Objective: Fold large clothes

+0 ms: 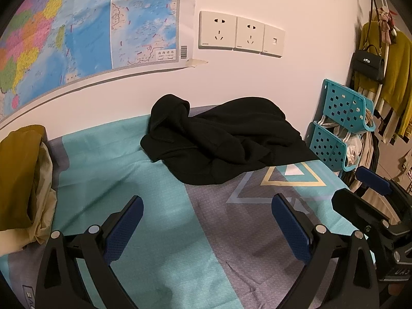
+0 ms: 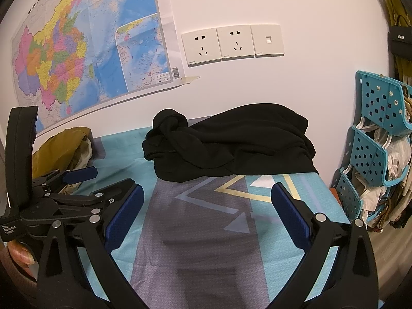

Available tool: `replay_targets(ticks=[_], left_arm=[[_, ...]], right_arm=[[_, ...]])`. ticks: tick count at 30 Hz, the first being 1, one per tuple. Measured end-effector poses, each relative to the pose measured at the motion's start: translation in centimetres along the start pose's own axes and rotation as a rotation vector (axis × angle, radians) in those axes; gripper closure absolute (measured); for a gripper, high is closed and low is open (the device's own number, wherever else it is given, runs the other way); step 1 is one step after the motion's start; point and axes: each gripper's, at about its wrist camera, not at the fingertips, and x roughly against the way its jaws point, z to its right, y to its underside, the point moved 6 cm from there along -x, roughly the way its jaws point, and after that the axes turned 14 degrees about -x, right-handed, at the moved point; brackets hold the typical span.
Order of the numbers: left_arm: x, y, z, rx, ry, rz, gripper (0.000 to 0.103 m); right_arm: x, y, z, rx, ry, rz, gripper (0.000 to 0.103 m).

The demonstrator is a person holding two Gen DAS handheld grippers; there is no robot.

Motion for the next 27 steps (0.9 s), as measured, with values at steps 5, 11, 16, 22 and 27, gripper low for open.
replay_targets(ticks=[5,11,16,22,27], left_arm=[[-0.06,0.01,0.03,0.001,0.0,-0.004,0.007],[-0.07,0.04,0.1,0.001,0.0,-0.003,0.007],[-0.08,0.1,0.15,0.002,-0.003,-0.002,0.007],[-0.07,0.14,0.26,0.002,-0.001,-0.001,0.007],[-0.05,0.12,0.19,0.003,0.002,-0.003,0.007]], right_arm=[[0.0,-0.03,-0.02,0.0,0.0,0.001,0.006],[0.09,-0.09,-0.12,0.0,-0.003,0.003,0.006],[0.14,-0.13,-0.05,0.0,-0.004,0.003,0.006],[0.06,-0.02,-0.4,0.0,-0.005,0.003,0.006],[0.07,-0.07,-0.38,0.001,-0.005,0.004,0.006]])
